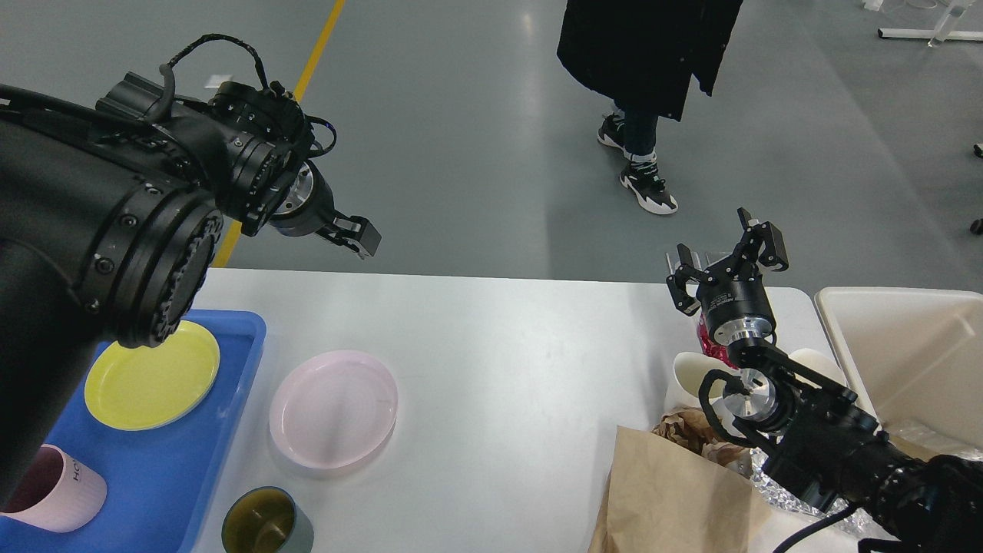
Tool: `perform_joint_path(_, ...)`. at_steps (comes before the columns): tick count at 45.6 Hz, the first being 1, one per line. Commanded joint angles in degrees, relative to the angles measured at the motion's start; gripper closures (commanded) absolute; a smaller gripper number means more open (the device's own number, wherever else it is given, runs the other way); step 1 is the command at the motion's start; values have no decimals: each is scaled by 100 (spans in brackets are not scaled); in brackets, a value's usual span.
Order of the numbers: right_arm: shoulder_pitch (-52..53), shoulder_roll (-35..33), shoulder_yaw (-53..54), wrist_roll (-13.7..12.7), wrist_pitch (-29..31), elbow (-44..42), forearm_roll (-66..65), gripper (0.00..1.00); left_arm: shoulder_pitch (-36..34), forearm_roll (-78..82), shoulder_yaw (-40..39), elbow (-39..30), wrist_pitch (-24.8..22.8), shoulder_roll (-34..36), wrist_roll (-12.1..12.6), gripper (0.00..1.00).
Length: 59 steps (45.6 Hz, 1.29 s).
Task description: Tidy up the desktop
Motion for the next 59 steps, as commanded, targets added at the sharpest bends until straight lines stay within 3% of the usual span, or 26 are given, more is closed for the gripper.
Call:
perform_joint_path(1, 1, 0, 0, 0, 0, 0, 1, 0, -82, -1, -760, -45, -2, 35, 19, 4)
perform_joint_path(7, 1, 0, 0, 0, 0, 0, 1, 0, -38, -1, -2290, -141, -2, 377, 19, 4)
perform_joint_path(11, 1, 0, 0, 0, 0, 0, 1, 0, -126, -10, -2784, -624, -2, 798, 19, 4)
perform_joint_path(18, 10, 0, 0, 0, 0, 9, 1, 0, -758, 8, -2679, -1346, -2, 1116, 28, 4)
perform_joint_path(29, 1, 0, 0, 0, 0, 18, 1, 0, -1391, -1, -1809, -1407, -11, 1046, 28, 4)
perform_joint_path(44, 1, 0, 0, 0, 0, 18, 1, 0, -2842, -1, -1852, -1645, -11, 360, 10, 4)
perform_joint_path(59, 1, 0, 0, 0, 0, 18, 1, 0, -2825, -1, -1879, -1680, -11, 342, 19, 4)
